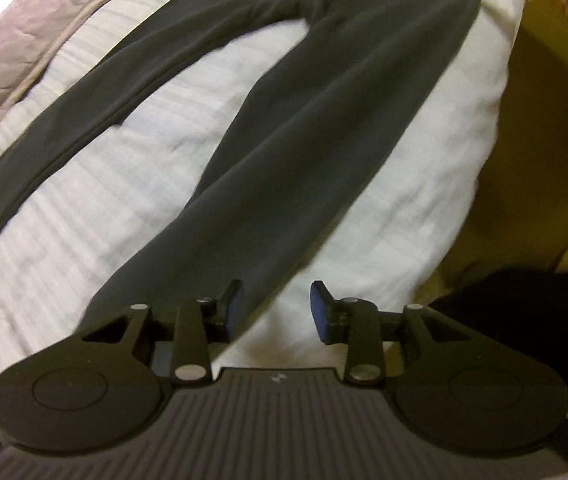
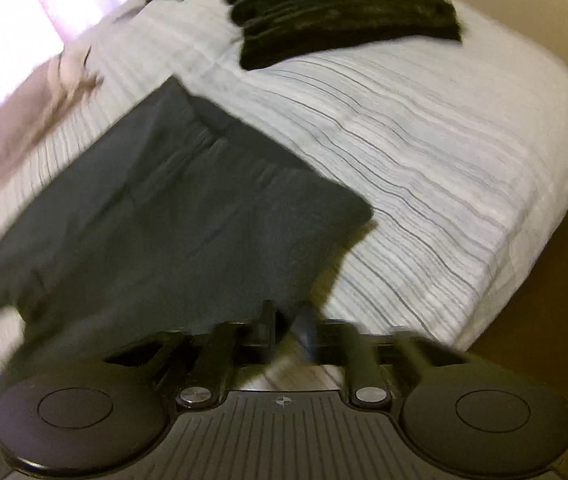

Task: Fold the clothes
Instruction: 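Grasp the leg hems with the right gripper while the left gripper grasps the other hem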

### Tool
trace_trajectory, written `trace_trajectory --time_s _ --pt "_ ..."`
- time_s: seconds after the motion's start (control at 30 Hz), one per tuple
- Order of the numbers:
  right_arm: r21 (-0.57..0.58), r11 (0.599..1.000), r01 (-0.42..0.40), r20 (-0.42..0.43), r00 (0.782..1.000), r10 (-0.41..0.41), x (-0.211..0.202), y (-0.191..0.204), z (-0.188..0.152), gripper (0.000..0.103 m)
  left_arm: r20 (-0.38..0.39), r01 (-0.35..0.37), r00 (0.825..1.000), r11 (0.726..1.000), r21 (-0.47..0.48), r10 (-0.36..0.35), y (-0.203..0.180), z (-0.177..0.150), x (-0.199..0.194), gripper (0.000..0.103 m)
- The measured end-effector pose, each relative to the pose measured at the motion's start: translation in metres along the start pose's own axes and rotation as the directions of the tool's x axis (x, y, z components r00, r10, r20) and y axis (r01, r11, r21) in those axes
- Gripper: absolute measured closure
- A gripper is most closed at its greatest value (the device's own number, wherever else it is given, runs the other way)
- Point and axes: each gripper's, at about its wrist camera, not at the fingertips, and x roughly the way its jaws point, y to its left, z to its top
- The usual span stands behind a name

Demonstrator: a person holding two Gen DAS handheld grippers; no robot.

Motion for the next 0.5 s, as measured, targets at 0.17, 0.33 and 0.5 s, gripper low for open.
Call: trace_trajectory --time_s 0.17,0.33,0.5 --pt "-0.205 0.979 -0.007 0.027 1.000 0.013 -0.032 0.071 -0.037 0.031 -0.041 -0.140 0.989 0.987 0.077 0.144 0.014 -0.070 0.005 0.063" --pt "-0.466 0.877 -0.121 -0.011 0.991 0.131 -0.058 0.174 -0.081 0.031 -0.058 -0.299 0.947 0.936 0.184 0.314 0.037 -0.143 0.019 0.062" --pt "-0.759 0.599 -0.255 -0.121 0.959 0.254 -0.069 0.274 -0.136 0.031 -0.016 -0.380 0.920 0.901 0.207 0.392 0.071 -0.188 0.038 0.060"
